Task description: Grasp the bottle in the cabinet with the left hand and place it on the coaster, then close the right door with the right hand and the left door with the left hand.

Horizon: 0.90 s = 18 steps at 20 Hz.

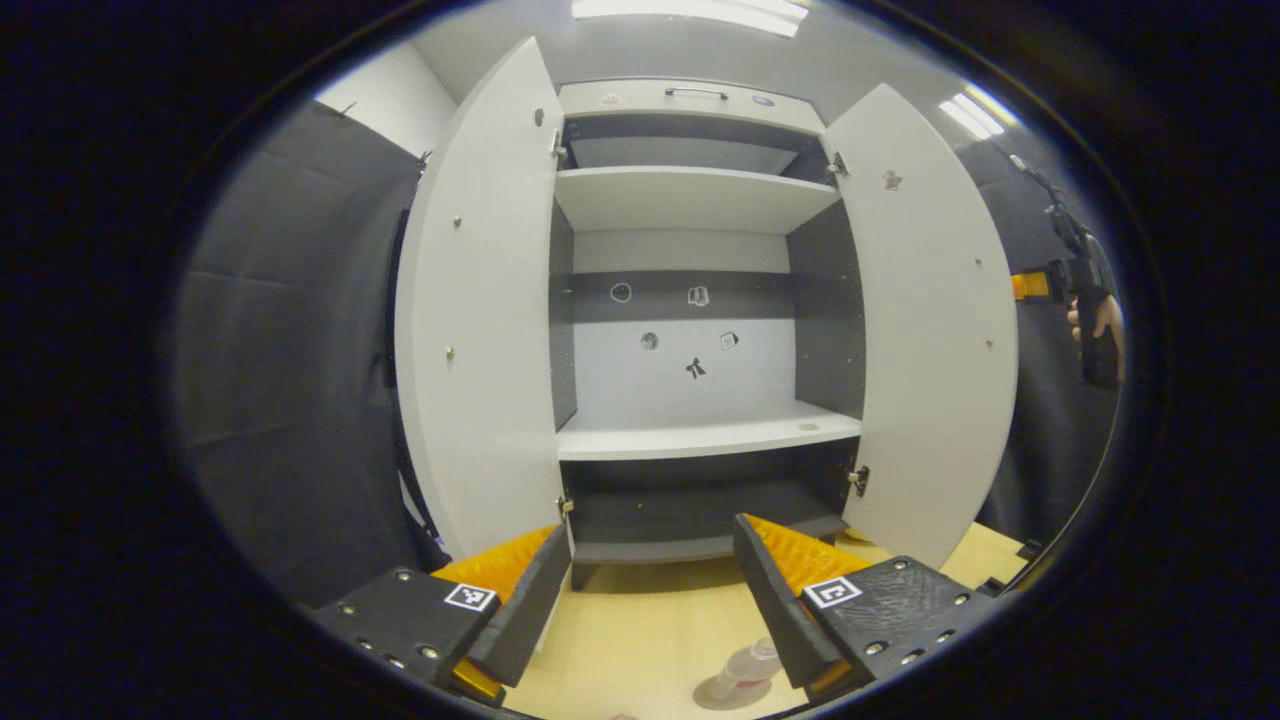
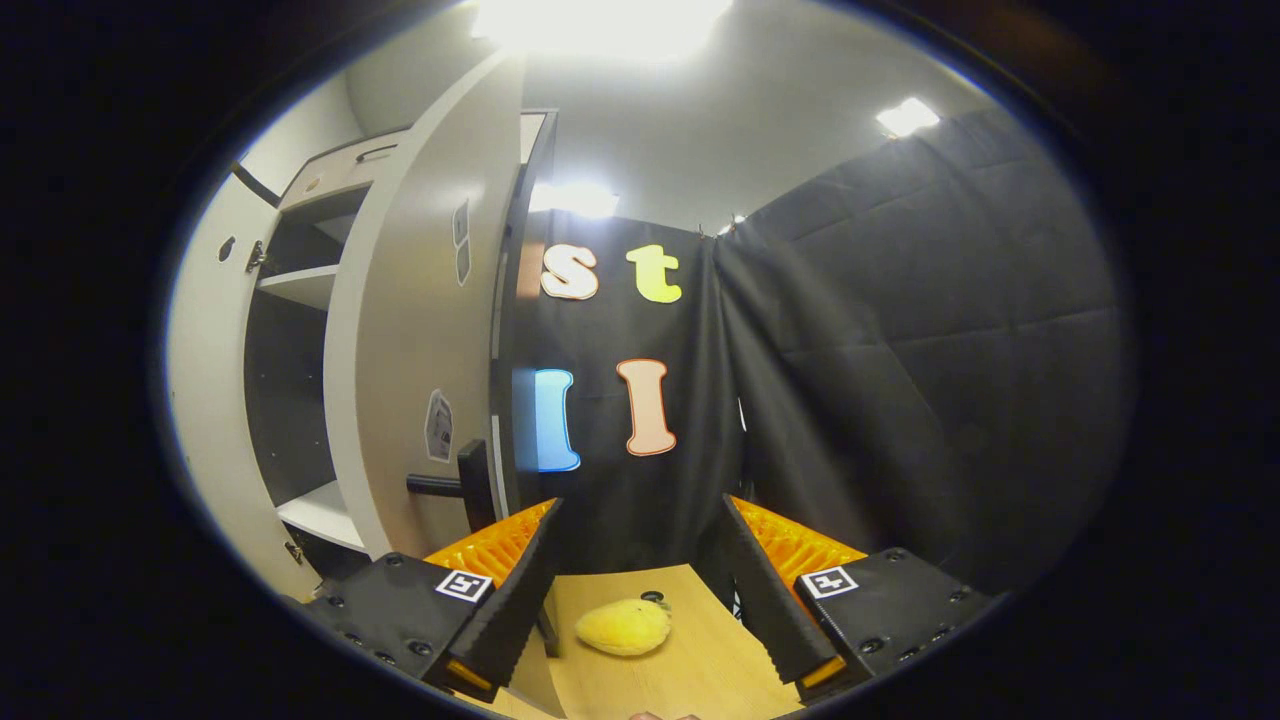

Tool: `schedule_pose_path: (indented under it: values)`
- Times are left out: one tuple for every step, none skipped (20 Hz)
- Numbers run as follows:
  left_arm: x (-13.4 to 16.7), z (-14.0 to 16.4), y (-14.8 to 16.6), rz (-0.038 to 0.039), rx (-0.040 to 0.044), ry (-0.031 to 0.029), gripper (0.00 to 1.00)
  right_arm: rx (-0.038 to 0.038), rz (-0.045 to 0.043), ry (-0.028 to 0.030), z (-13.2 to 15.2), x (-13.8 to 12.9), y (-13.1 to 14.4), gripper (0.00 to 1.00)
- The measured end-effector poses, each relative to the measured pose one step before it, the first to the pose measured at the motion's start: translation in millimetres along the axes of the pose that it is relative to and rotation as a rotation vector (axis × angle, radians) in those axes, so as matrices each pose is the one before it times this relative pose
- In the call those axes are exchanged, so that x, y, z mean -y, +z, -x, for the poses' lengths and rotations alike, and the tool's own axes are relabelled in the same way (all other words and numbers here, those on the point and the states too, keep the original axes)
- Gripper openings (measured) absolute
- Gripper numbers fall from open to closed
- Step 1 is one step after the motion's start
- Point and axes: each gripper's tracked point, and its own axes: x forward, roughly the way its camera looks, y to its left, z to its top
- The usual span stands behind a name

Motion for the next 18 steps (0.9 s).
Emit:
schedule_pose_path:
  values:
    - [0.7,0.98,0.2,0.0051,0.00052,0.00127,0.95,-0.00139,0.00523,0.00426,1.55,-2.4,1.22,0.96]
    - [0.49,0.55,-0.29,0.00385,0.00056,0.00088,0.95,0.00373,0.01092,0.00195,1.13,-1.68,0.17,0.92]
    - [0.34,1.05,-1.25,0.00263,-0.0016,0.00014,0.95,0.00188,0.00552,0.00168,0.96,-2.4,1.61,0.96]
    - [0.11,0.66,0.47,0.0017,-0.00172,-0.00239,1.0,-0.00473,-0.00359,0.00728,1.08,-4.14,-0.69,0.96]
    - [0.33,1.73,-0.49,0.00134,0.00026,-0.00393,1.0,-0.00525,-0.00929,0.01378,1.74,-6.04,-0.61,0.96]
    - [1.38,1.2,-1.6,0.00267,-0.00426,-0.00855,1.0,-0.00346,-0.0074,0.01715,1.42,-7.1,-0.73,0.96]
    - [0.9,0.34,-2.83,0.00193,-0.00463,-0.00808,0.95,-0.00122,-0.00238,0.02056,1.23,-7.67,0.14,0.96]
    - [0.01,1.21,-2.92,-0.00044,-0.00582,-0.00437,0.95,-0.00149,0.00072,0.02048,1.95,-8.11,0.04,0.96]
    - [-0.53,-0.04,-2.13,-0.00258,-0.00776,-0.00046,0.95,-0.00164,0.00182,0.01861,0.69,-8.63,0.21,0.96]
    - [-0.83,1.71,-2.73,-0.00175,-0.00764,0.00301,0.95,0.00057,0.00223,0.01884,0.43,-9.73,0.04,0.96]
    - [-0.01,2.33,-2.17,0.00107,-0.00237,0.00235,1.0,0.00147,0.00135,0.02268,1.62,-11.13,0.04,0.96]
    - [-0.5,2.65,-0.85,0.00416,-0.00003,0.00028,0.95,0.00097,0.00199,0.02458,-0.71,-10.9,-0.78,0.96]
    - [-0.43,1.72,-0.84,0.00504,-0.00126,0.0016,1.0,-0.00267,0.00338,0.02347,0.14,-10.85,-1.45,0.96]
    - [-1.87,2.36,-0.2,0.00466,-0.00111,0.00418,0.95,-0.00489,0.00106,0.0197,-0.58,-9.54,-1.92,0.96]
    - [-2.05,2.46,0.35,0.00339,0.00109,0.00596,0.95,0.00514,-0.00407,0.01235,-1.08,-7.76,1.07,0.96]
    - [-2.72,2.39,0.69,0.00194,0.00178,0.00768,0.95,-0.00246,-0.00656,0.01336,-2.98,-7.8,-0.5,0.92]
    - [-3.27,2.23,-1.17,0.00047,0.00082,0.0095,0.95,-0.00114,-0.0108,0.01705,-3.01,-7.75,-0.94,0.96]
    - [-4.4,4.09,-0.1,0.00022,0.00135,0.01246,0.95,-0.00472,-0.01456,0.0196,-3.63,-8.99,-1.17,0.96]
